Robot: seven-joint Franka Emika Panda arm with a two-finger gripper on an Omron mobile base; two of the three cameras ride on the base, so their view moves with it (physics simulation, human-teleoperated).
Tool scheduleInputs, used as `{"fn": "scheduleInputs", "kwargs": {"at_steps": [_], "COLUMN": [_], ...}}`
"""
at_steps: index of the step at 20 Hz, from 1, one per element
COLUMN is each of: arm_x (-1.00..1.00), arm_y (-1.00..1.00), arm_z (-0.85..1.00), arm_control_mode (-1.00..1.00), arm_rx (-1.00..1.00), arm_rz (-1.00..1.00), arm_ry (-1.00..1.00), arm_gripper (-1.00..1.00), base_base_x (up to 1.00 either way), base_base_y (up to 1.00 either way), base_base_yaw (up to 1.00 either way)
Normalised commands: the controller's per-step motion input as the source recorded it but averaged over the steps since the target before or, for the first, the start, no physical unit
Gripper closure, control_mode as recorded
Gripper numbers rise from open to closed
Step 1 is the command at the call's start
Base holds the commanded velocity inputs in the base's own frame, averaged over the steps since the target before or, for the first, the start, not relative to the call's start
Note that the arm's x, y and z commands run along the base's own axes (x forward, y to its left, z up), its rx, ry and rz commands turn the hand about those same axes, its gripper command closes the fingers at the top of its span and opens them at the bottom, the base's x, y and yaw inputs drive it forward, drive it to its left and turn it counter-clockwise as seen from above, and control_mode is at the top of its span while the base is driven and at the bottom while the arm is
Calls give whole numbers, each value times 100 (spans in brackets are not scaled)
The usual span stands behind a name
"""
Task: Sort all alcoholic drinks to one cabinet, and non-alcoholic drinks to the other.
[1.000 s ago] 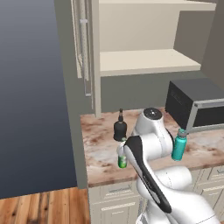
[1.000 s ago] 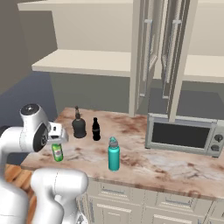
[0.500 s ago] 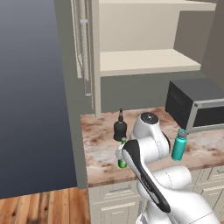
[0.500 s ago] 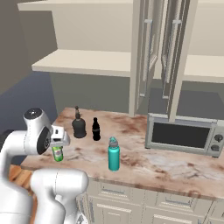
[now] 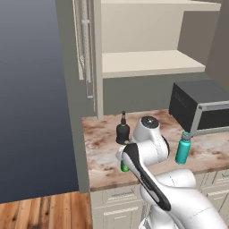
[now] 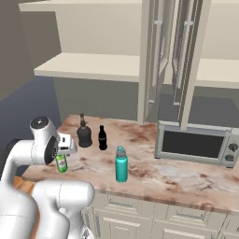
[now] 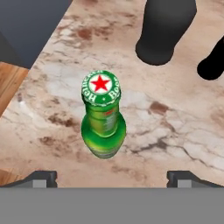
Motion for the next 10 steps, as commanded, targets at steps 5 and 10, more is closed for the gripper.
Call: {"fn": "scheduleInputs", "kwargs": {"at_steps": [5,10], "arm_x": [23,11], "arm_y": [11,6], "arm_z": [-15,-20], "arm_control_mode": [-100,-100], "arm_rx": [0,0], "arm_rz": [0,0], "arm_ry": [0,0], "arm_gripper": [-100,-100], "base_base_x": [0,0], "base_base_y": [0,0], "base_base_yaw": [0,0]}}
